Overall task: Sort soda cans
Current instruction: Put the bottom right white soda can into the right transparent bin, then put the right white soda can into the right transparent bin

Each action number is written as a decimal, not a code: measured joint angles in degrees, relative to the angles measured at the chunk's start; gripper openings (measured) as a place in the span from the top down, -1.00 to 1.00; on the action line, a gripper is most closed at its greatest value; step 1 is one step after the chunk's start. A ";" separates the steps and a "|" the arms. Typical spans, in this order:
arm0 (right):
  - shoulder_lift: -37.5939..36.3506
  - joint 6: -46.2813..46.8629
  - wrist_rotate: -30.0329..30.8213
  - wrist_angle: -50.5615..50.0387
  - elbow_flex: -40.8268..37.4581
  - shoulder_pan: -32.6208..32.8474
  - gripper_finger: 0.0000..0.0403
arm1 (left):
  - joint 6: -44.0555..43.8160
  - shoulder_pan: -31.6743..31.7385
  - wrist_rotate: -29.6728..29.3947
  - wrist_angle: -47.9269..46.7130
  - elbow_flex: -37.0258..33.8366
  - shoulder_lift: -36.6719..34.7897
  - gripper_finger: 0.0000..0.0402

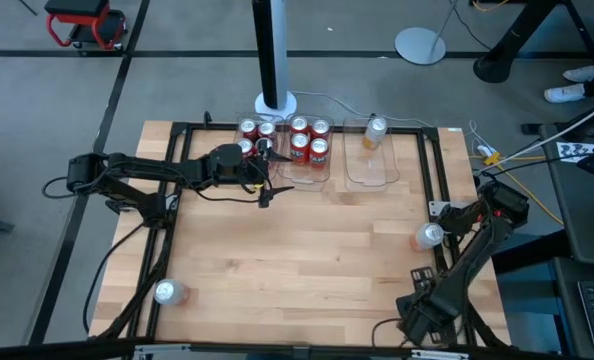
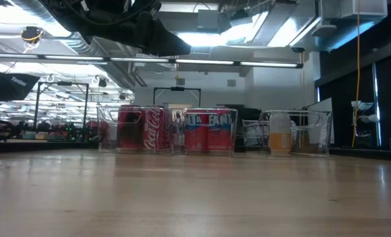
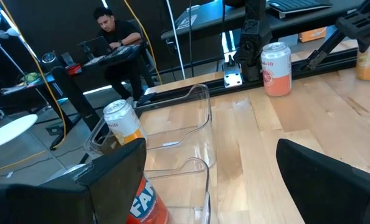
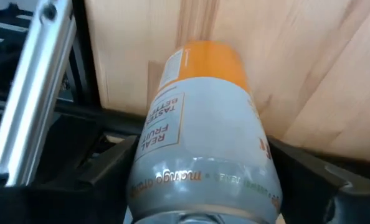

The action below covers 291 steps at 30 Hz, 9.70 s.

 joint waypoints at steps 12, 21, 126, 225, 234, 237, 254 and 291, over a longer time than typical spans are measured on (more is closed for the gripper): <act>0.00 -21.64 20.66 -2.61 6.39 -11.85 -0.46 | 0.00 0.00 -0.02 0.00 0.00 0.00 -0.73; 0.00 -43.37 34.10 -6.53 10.41 -22.48 -0.47 | 0.00 0.00 -0.02 -0.22 0.02 0.00 -0.73; -0.28 -97.86 52.91 -1.16 6.26 -87.91 -0.89 | -0.32 0.00 -0.02 -0.74 0.02 -0.02 -0.73; -16.29 -29.09 21.08 -21.78 -14.94 -16.99 -0.90 | -0.87 0.00 -0.02 -0.68 0.00 -0.02 -0.73; -16.65 -29.00 21.16 -21.62 -18.26 -16.98 -0.90 | -0.87 0.00 -0.02 -0.68 0.00 -0.02 -0.73; -16.65 -29.00 21.20 -21.18 -18.26 -16.99 -0.90 | -0.87 0.00 -0.02 -0.69 0.00 -0.02 -0.73; -16.63 -32.08 24.19 -21.54 -19.21 -16.97 -0.76 | -0.89 0.00 -0.02 -0.74 0.00 -0.02 -0.73; -16.55 -41.68 55.89 -19.87 1.04 -21.48 -0.45 | -1.14 0.00 -0.02 -0.72 0.00 -0.02 -0.73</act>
